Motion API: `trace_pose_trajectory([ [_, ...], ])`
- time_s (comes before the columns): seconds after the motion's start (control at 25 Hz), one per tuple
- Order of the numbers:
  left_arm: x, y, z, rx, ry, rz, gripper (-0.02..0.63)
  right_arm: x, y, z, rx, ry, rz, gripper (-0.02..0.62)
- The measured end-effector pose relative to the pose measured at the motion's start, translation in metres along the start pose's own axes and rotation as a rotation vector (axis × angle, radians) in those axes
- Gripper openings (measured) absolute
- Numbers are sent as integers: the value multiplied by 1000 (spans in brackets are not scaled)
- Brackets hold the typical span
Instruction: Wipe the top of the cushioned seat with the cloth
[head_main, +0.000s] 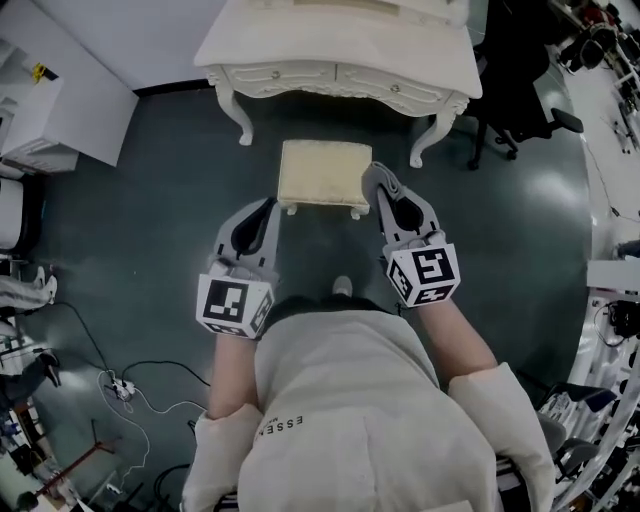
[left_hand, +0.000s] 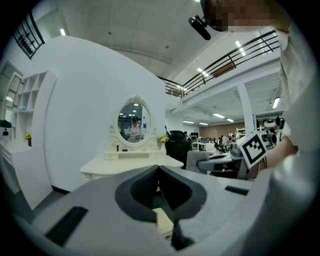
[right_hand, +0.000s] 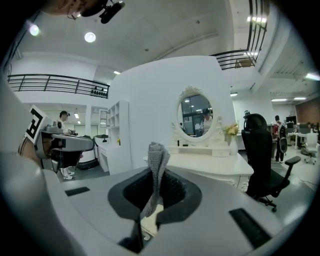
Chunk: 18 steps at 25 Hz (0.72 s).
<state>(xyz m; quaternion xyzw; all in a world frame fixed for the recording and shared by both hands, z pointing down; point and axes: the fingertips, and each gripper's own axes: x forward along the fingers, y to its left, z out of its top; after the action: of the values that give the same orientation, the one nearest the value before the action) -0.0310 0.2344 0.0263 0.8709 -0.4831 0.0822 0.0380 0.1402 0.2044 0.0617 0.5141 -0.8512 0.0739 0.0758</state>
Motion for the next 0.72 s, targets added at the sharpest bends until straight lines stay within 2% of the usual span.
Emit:
trace_pose_trajectory([
  [0.28,58,30,-20,-22,64,-7,2,69,-21,-3,22,37,39,26],
  [0.52,115,65,-31,-42,61,-96,2,144,-30,-18,53,91,56,26],
  [0.72,164,103,-63,-58,103,-166,2,215,-33,-54,81,197,63,26],
])
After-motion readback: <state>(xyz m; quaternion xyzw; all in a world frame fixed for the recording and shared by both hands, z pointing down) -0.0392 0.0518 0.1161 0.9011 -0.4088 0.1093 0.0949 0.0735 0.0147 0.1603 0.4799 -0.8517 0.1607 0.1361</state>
